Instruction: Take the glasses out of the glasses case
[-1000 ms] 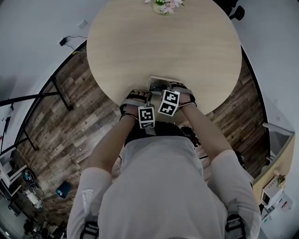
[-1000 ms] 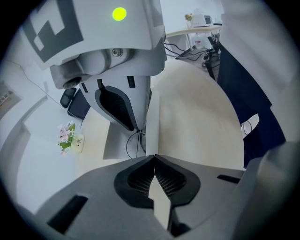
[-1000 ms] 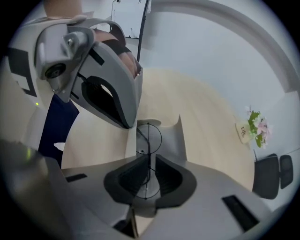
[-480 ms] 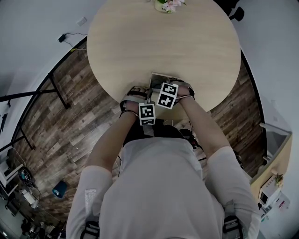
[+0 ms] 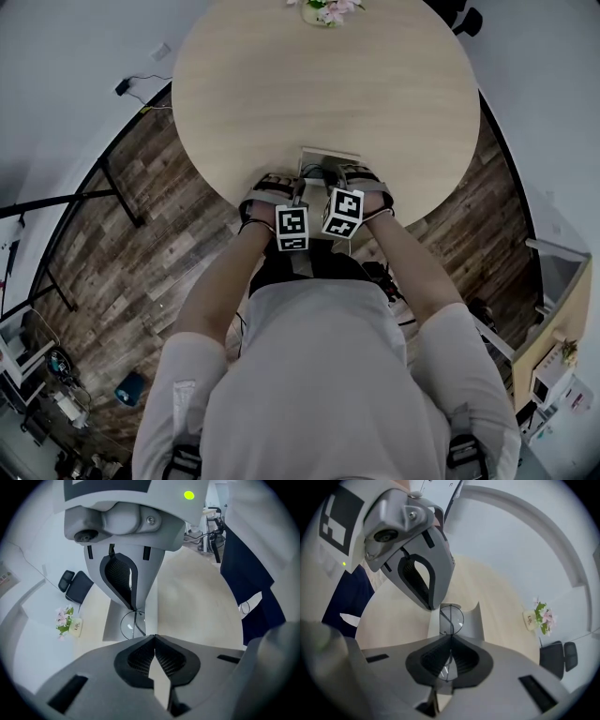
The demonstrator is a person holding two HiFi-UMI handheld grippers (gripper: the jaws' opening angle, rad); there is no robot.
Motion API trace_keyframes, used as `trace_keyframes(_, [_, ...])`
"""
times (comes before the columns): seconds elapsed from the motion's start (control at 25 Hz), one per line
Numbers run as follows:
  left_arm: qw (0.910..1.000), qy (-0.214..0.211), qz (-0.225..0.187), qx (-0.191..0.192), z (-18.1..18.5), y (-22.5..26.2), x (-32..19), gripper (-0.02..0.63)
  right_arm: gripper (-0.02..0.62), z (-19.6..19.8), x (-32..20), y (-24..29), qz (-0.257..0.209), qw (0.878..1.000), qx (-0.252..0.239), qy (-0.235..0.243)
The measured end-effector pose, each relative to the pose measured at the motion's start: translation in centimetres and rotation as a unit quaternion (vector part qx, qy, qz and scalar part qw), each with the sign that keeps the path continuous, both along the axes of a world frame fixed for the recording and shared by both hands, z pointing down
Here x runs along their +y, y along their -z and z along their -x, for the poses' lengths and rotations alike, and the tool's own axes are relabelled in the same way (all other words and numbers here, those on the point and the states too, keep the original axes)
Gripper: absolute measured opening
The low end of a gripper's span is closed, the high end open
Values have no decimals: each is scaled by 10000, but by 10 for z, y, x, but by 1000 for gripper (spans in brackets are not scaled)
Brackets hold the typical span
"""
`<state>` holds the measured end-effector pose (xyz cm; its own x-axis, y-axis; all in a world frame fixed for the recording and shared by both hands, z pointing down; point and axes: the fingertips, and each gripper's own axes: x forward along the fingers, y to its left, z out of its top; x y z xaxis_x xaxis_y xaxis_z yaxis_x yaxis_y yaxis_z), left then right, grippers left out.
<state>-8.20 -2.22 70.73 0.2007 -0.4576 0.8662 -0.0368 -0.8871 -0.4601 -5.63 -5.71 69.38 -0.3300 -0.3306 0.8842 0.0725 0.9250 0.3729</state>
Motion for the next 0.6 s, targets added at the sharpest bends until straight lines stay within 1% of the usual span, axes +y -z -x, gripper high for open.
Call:
trace_keyframes(0.12, [10000,-6,11,28,-1,0,0,5,18,-2,-5,9,-230,9995,-134,-142])
trace_keyframes(0.24, [10000,-70,24,-12,-3,0,0,5,18,-7,-9,15,-472,9986,-118,-204])
trace_keyframes(0.4, [9999,-144,18,-52,0,-2,0,5,18,-3,-9,28,-956,9954,39,92])
trace_keyframes(0.48, [9998,-178,8,-64,0,-1,0,5,18,-5,-6,36,-1031,9946,56,125])
trace_keyframes(0.6, [9997,-234,19,-80,-2,2,2,5,18,-18,-3,47,-1054,9944,9,11])
